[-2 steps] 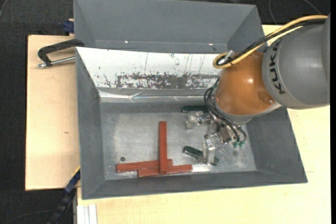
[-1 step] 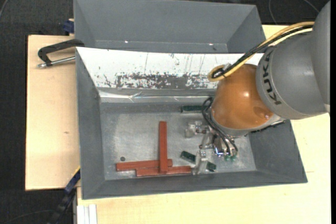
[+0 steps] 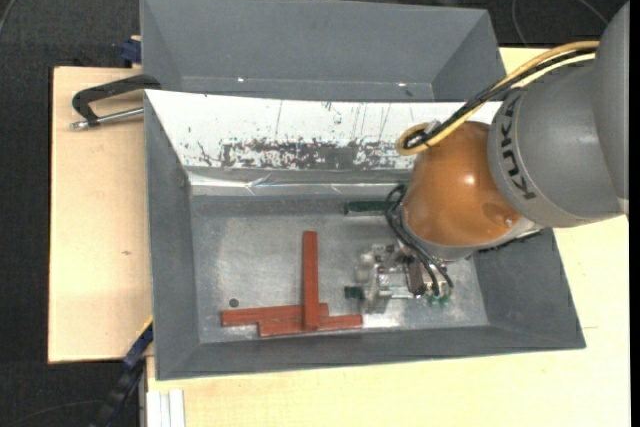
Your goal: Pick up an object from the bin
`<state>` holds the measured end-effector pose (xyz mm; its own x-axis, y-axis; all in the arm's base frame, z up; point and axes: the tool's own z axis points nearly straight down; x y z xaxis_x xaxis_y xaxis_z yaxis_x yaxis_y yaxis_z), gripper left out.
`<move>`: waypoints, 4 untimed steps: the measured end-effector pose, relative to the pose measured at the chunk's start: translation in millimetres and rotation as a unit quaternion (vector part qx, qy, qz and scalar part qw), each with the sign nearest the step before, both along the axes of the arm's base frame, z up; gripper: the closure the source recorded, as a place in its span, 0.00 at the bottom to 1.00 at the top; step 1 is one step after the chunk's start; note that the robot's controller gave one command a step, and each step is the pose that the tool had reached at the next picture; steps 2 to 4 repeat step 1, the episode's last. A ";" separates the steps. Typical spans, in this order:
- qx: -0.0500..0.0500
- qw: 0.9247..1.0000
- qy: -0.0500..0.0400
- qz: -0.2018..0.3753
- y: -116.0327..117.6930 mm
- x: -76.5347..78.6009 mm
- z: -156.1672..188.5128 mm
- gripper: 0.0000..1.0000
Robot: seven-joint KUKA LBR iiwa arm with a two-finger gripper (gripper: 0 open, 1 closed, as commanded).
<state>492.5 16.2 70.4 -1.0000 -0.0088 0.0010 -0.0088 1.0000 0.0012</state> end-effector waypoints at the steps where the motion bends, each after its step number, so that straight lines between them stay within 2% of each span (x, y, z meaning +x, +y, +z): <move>1: 0.000 1.000 -0.008 -0.004 -10.2 8.3 151.0 1.00; 4: 0.000 1.000 -0.008 -0.004 -10.2 8.3 151.0 1.00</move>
Offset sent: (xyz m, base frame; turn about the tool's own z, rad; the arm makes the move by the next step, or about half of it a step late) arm 0.0054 -0.0109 0.1455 0.0083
